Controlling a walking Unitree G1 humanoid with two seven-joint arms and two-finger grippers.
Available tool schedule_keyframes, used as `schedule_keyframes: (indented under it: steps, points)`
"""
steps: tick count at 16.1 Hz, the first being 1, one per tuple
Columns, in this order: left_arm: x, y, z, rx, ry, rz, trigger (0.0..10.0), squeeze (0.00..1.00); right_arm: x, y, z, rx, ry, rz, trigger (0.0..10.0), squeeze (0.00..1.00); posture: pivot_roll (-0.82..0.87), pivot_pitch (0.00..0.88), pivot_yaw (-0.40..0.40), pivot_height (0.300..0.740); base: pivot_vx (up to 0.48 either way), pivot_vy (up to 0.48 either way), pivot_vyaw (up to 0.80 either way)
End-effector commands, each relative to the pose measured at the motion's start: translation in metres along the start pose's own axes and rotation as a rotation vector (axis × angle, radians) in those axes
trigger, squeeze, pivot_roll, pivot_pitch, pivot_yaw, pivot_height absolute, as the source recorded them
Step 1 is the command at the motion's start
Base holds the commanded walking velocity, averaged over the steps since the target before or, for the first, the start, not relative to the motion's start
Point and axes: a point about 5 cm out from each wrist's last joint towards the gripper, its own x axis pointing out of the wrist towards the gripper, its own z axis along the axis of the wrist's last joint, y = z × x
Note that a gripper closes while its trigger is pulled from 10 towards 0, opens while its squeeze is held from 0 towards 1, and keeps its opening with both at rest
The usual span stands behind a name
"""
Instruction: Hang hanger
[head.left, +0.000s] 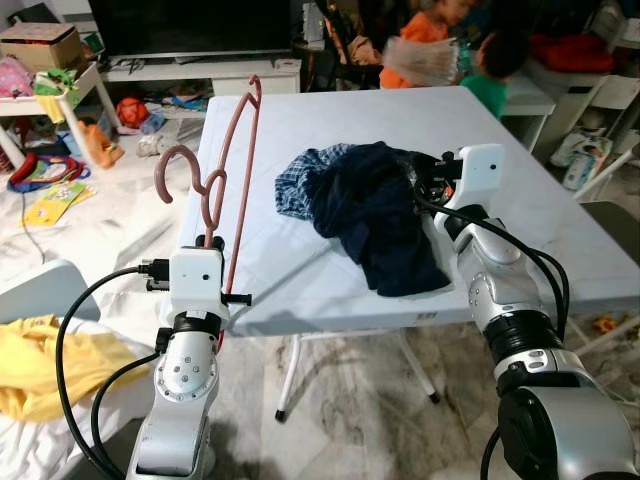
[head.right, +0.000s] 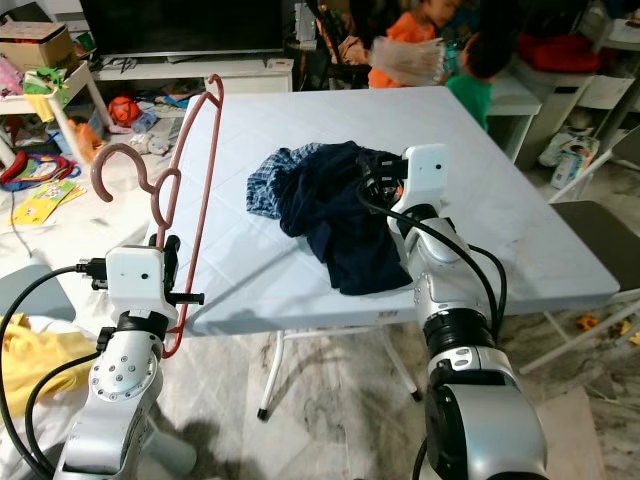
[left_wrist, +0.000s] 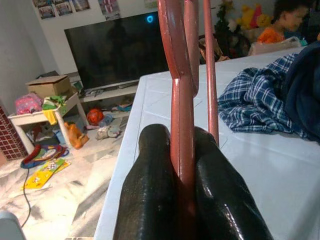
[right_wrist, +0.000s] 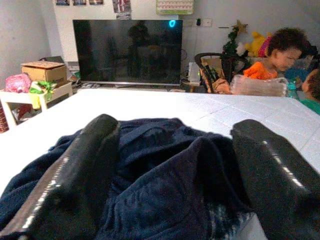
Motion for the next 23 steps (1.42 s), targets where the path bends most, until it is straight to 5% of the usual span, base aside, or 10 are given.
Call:
schedule_keyframes:
  steps: [1,16,17,18,22,23]
  points:
    - [-0.001,0.0,-0.004,0.016,0.024,-0.003,10.0,0.0,0.0,0.0,0.001,0.004,0.003,0.006,10.0,1.0,0.01,0.0,-0.002,0.74,-0.27,0.0,0.0]
    - [0.001,-0.004,-0.005,0.01,0.028,-0.015,10.0,0.0,-0.001,0.007,0.001,-0.003,0.021,0.063,10.0,0.99,0.0,0.0,-0.002,0.74,-0.277,0.0,0.0]
    - [0.002,-0.004,-0.005,0.008,0.028,-0.016,10.0,0.0,-0.001,0.008,0.001,-0.006,0.023,0.071,10.0,0.64,0.0,0.0,-0.003,0.74,-0.277,0.0,0.0]
    - [0.002,-0.004,-0.005,0.005,0.029,-0.017,10.0,0.0,-0.002,0.008,0.001,-0.013,0.027,0.08,10.0,0.0,0.0,0.0,-0.003,0.74,-0.274,0.0,0.0]
    - [0.001,-0.007,-0.009,0.001,0.048,-0.029,10.0,0.0,-0.002,0.008,0.001,-0.045,0.044,0.115,10.0,0.0,-0.01,0.0,-0.005,0.74,-0.064,0.0,0.0]
    - [0.001,-0.01,-0.017,0.002,0.105,-0.087,10.0,0.0,-0.004,0.009,-0.001,-0.125,0.064,0.172,10.0,0.0,-0.01,0.0,-0.005,0.74,0.0,0.0,0.0]
